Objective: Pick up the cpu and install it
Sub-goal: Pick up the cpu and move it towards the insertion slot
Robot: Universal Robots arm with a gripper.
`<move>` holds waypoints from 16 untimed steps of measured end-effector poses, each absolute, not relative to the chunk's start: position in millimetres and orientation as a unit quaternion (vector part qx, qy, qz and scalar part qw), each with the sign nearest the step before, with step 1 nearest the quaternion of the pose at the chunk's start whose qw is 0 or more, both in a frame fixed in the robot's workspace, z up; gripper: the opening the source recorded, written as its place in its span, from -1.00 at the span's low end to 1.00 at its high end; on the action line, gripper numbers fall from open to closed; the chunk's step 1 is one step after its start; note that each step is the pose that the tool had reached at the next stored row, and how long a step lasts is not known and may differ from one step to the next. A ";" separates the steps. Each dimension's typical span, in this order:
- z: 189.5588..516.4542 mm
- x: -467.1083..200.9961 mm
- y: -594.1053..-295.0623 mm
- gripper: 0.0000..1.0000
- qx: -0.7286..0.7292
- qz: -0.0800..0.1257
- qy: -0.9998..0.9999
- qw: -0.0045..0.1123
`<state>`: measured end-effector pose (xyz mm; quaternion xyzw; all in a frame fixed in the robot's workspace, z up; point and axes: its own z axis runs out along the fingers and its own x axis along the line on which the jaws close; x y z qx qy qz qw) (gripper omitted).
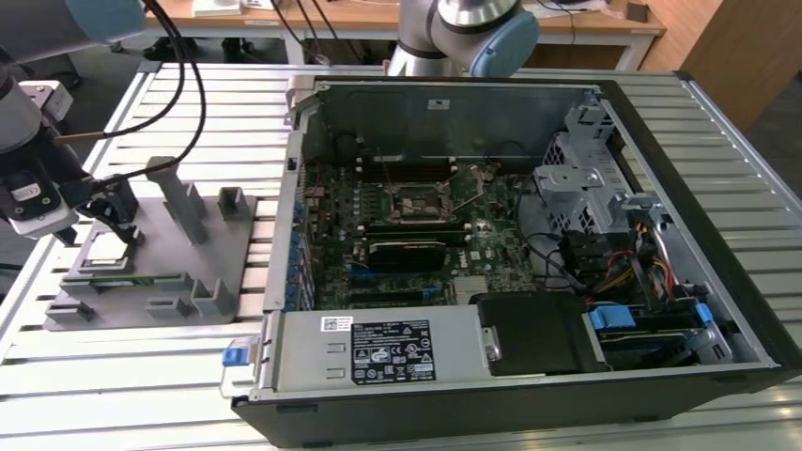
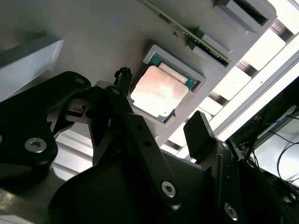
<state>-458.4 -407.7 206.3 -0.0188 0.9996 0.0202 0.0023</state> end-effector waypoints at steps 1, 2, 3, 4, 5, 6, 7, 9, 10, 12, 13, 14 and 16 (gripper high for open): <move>205.2 -458.4 -407.5 0.44 -0.019 0.020 1.000 0.002; 204.0 -458.4 -407.3 0.44 -0.019 0.020 1.000 0.002; 203.0 -458.5 -406.8 0.44 -0.019 0.020 1.000 0.002; 201.9 -458.4 -406.2 0.44 -0.019 0.020 1.000 0.002; 201.1 -458.5 -405.7 0.44 -0.019 0.020 1.000 0.002; 200.2 -458.8 -405.5 0.44 -0.019 0.020 1.000 0.002; 199.5 -459.2 -405.4 0.44 -0.019 0.020 1.000 0.002; 197.5 -459.6 -405.2 0.44 -0.019 0.020 1.000 0.002; 196.5 -459.6 -405.1 0.44 -0.019 0.020 1.000 0.002; 194.3 -459.9 -404.8 0.44 -0.019 0.020 1.000 0.002; 193.2 -460.1 -404.7 0.44 -0.019 0.020 1.000 0.002; 192.0 -460.1 -404.7 0.44 -0.019 0.020 1.000 0.002; 189.9 -460.2 -404.6 0.44 -0.019 0.020 1.000 0.002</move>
